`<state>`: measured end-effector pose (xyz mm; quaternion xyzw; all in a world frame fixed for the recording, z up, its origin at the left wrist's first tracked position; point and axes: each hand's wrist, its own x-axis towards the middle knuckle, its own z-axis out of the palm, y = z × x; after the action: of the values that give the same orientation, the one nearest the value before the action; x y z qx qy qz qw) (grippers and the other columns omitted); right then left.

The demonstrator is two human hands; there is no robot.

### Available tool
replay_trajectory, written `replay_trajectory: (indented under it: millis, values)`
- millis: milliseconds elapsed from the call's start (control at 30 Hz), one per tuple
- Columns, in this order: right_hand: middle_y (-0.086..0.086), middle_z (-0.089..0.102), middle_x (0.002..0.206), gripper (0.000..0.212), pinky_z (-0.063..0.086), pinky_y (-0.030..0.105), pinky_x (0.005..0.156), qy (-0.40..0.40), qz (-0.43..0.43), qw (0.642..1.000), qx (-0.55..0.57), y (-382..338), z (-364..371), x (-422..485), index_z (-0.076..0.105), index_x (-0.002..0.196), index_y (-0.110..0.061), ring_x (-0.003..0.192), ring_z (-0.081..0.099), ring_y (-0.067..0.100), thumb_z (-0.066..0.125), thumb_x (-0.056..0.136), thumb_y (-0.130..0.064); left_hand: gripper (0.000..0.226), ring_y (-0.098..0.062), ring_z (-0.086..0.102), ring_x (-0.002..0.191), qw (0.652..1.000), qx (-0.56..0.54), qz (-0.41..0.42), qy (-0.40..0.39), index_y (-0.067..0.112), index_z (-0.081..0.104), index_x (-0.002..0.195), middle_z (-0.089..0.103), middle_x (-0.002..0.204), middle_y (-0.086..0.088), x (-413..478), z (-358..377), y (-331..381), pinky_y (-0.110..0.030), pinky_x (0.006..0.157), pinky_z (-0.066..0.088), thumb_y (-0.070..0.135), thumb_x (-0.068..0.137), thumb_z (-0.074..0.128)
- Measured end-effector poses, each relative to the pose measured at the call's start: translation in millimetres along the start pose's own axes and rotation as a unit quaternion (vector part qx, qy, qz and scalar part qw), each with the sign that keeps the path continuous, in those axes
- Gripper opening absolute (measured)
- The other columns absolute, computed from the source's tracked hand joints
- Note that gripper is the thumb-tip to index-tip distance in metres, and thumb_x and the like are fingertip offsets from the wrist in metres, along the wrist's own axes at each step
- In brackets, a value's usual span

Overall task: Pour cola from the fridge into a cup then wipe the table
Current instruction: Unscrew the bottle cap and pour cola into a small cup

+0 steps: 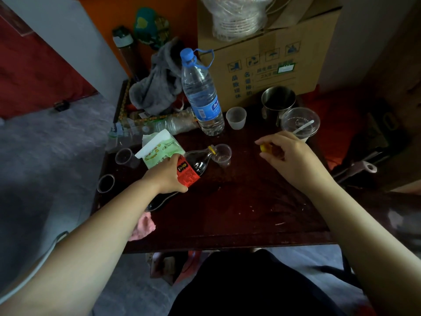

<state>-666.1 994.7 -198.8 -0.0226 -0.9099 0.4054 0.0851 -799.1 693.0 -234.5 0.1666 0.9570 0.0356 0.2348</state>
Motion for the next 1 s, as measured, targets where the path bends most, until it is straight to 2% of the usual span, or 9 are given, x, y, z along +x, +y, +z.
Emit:
replay_trajectory:
  millis: [200, 367, 500, 867, 1000]
  values:
    - [-0.012, 0.054, 0.103, 0.028, 0.036, 0.001, 0.074, 0.005, -0.003, 1.0, 0.001, 1, 1, -1, 0.064, 0.113, -0.028, 0.089, 0.052, 0.001, 0.067, 0.085, -0.02, 0.104, -0.019, 0.055, 0.099, 1.0, 0.0, -0.004, -0.006, 0.021, 0.025, 0.141, 0.052, 0.116, -0.001, 0, 0, -1, -0.039, 0.087, 0.049, 0.043, 0.057, 0.083]
    - [-0.012, 0.054, 0.102, 0.028, 0.041, 0.008, 0.071, 0.006, -0.007, 1.0, 0.004, 1, 2, -2, 0.064, 0.113, -0.028, 0.088, 0.053, 0.002, 0.067, 0.085, -0.02, 0.108, -0.021, 0.055, 0.105, 1.0, 0.004, -0.008, -0.004, 0.021, 0.023, 0.142, 0.051, 0.121, -0.002, -2, 0, -2, -0.043, 0.089, 0.049, 0.045, 0.057, 0.083]
    - [-0.013, 0.053, 0.101, 0.028, 0.04, 0.005, 0.073, 0.006, -0.007, 1.0, 0.005, 2, 5, -3, 0.064, 0.112, -0.027, 0.088, 0.052, -0.002, 0.067, 0.085, -0.02, 0.108, -0.021, 0.054, 0.107, 1.0, -0.009, -0.005, 0.011, 0.02, 0.023, 0.142, 0.05, 0.126, -0.002, -5, 4, -4, -0.038, 0.088, 0.047, 0.045, 0.056, 0.084]
    - [-0.01, 0.055, 0.102, 0.028, 0.043, 0.01, 0.072, -0.003, -0.013, 1.0, 0.007, -3, 8, -4, 0.064, 0.113, -0.026, 0.086, 0.054, 0.003, 0.066, 0.085, -0.02, 0.105, -0.017, 0.054, 0.095, 1.0, -0.013, -0.001, 0.009, 0.021, 0.024, 0.141, 0.051, 0.121, -0.002, -14, 8, -11, -0.032, 0.08, 0.045, 0.044, 0.057, 0.083]
    - [-0.01, 0.054, 0.101, 0.028, 0.04, 0.006, 0.072, -0.003, -0.018, 1.0, 0.008, -6, 9, -5, 0.065, 0.113, -0.024, 0.086, 0.053, 0.001, 0.066, 0.085, -0.018, 0.104, -0.014, 0.054, 0.09, 1.0, -0.019, -0.002, 0.004, 0.021, 0.025, 0.14, 0.052, 0.119, 0.0, -15, 8, -14, -0.032, 0.078, 0.045, 0.043, 0.057, 0.083]
